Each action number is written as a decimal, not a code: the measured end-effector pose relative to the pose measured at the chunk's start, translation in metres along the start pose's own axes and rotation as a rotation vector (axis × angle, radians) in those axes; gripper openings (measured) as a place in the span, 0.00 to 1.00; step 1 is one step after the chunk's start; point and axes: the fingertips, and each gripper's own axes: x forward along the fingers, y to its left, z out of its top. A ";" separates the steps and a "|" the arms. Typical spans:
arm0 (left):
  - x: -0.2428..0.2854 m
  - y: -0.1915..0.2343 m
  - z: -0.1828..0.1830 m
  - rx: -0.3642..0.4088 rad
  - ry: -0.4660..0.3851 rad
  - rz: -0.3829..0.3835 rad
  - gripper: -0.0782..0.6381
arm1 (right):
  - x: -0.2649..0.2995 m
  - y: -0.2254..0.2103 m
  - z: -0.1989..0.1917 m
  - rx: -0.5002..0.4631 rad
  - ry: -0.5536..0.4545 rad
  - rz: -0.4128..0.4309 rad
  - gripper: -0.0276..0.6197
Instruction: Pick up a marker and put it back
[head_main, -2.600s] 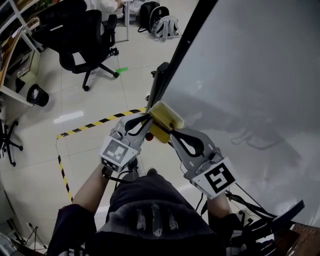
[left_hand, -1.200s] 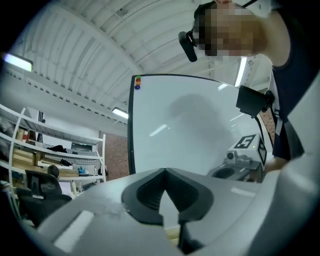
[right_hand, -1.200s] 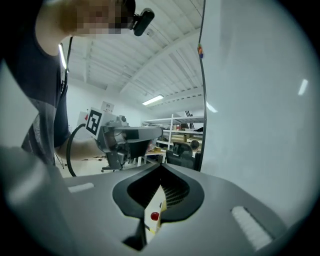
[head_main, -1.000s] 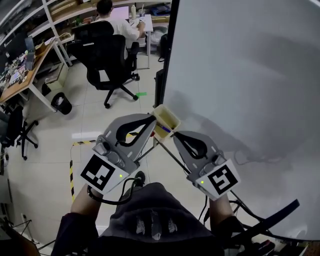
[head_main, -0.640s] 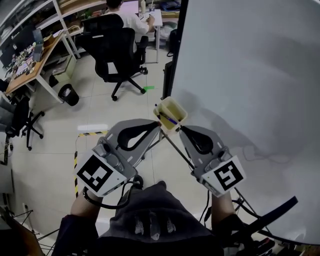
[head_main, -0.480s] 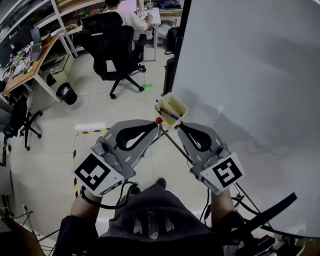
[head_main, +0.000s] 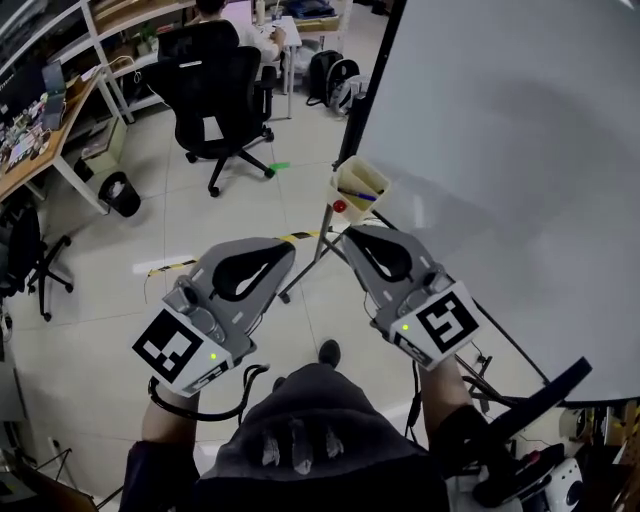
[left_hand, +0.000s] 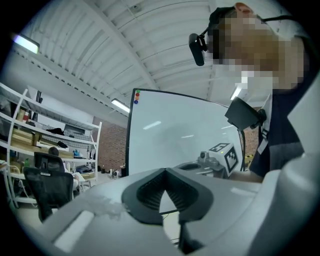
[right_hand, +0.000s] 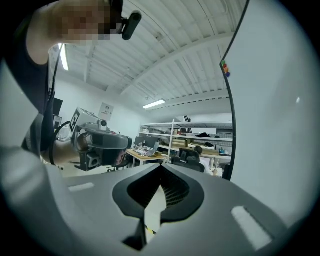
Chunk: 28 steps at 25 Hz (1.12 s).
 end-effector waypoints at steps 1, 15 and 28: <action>-0.011 -0.002 -0.001 -0.004 0.001 -0.008 0.12 | 0.000 0.011 0.001 -0.006 0.008 -0.005 0.05; -0.061 -0.048 -0.003 -0.045 -0.040 -0.005 0.12 | -0.047 0.098 0.020 -0.058 0.020 -0.046 0.05; -0.054 -0.169 -0.008 -0.119 -0.088 0.086 0.12 | -0.181 0.134 0.014 -0.035 -0.018 -0.014 0.05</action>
